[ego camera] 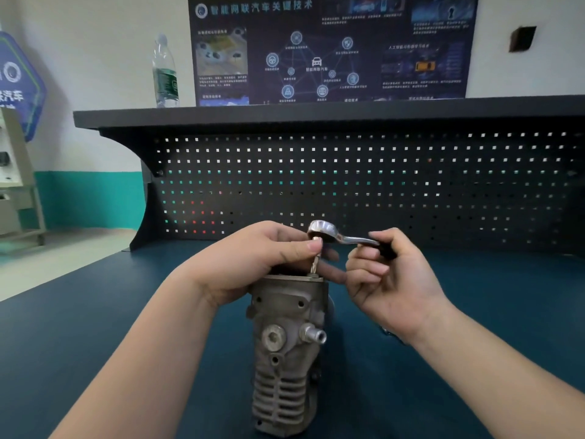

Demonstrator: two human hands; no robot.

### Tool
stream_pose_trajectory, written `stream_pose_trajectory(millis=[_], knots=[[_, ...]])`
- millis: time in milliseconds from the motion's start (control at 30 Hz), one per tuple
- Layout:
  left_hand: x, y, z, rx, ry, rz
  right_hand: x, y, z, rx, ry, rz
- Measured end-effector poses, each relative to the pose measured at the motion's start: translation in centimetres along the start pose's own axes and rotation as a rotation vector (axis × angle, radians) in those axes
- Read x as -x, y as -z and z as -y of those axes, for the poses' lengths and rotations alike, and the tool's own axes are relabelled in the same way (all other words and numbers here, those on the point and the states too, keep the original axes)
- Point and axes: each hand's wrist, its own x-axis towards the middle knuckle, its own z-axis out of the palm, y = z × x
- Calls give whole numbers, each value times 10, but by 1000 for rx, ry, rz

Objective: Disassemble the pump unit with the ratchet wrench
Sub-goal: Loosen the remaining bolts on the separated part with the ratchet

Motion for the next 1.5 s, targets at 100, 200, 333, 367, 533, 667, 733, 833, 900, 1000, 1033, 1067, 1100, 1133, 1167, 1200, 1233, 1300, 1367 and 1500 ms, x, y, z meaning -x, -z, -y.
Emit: stream_pose_trajectory(millis=[100, 200, 333, 367, 533, 667, 733, 833, 900, 1000, 1033, 1067, 1100, 1133, 1167, 1200, 1233, 1300, 1367, 1500], knots=[[1, 4, 3, 51, -13, -12, 2, -11, 6, 36, 45, 37], [-1, 2, 7, 40, -35, -36, 8, -22, 11, 237, 223, 41], [-1, 3, 9, 17, -60, -45, 32, -38, 5, 912, 892, 121], [-1, 3, 9, 19, -68, -40, 37, -41, 2, 1071, 1025, 123], [2, 1, 5, 87, -64, -21, 35, -41, -2, 897, 961, 131], [0, -2, 5, 126, -55, -66, 19, -30, 3, 474, 560, 166], [0, -2, 6, 123, -60, -86, 12, -25, 4, 287, 355, 121], [0, -3, 6, 74, -47, -110, 2, -14, -1, -5, 104, -16], [-2, -3, 6, 30, -32, -127, -3, -9, -7, -47, 10, -92], [-2, -2, 5, 28, -25, -82, -4, -12, -6, 13, 48, -115], [-2, -3, 4, 33, -36, -60, -2, -16, -3, 64, 135, -111], [-2, -4, 4, 35, -50, -54, 1, -20, 0, 148, 275, -98], [-2, -7, 4, 32, -66, -63, 6, -25, 0, 277, 460, -67], [-3, -9, 5, 16, -84, -78, 12, -28, 0, 449, 680, -15], [-4, -11, 6, -12, -104, -92, 19, -32, -2, 657, 917, 47], [-6, -13, 6, -44, -121, -99, 25, -35, -5, 859, 1134, 126], [-6, -15, 6, -68, -134, -100, 30, -36, -7, 1043, 1312, 215], [-7, -17, 5, -102, -149, -93, 34, -33, -8, 1290, 1517, 314], [-7, -19, 4, -134, -131, -89, 32, -31, -6, 1188, 1480, 219], [-8, -21, 0, -184, -28, -60, 23, -26, -4, 548, 992, -15]])
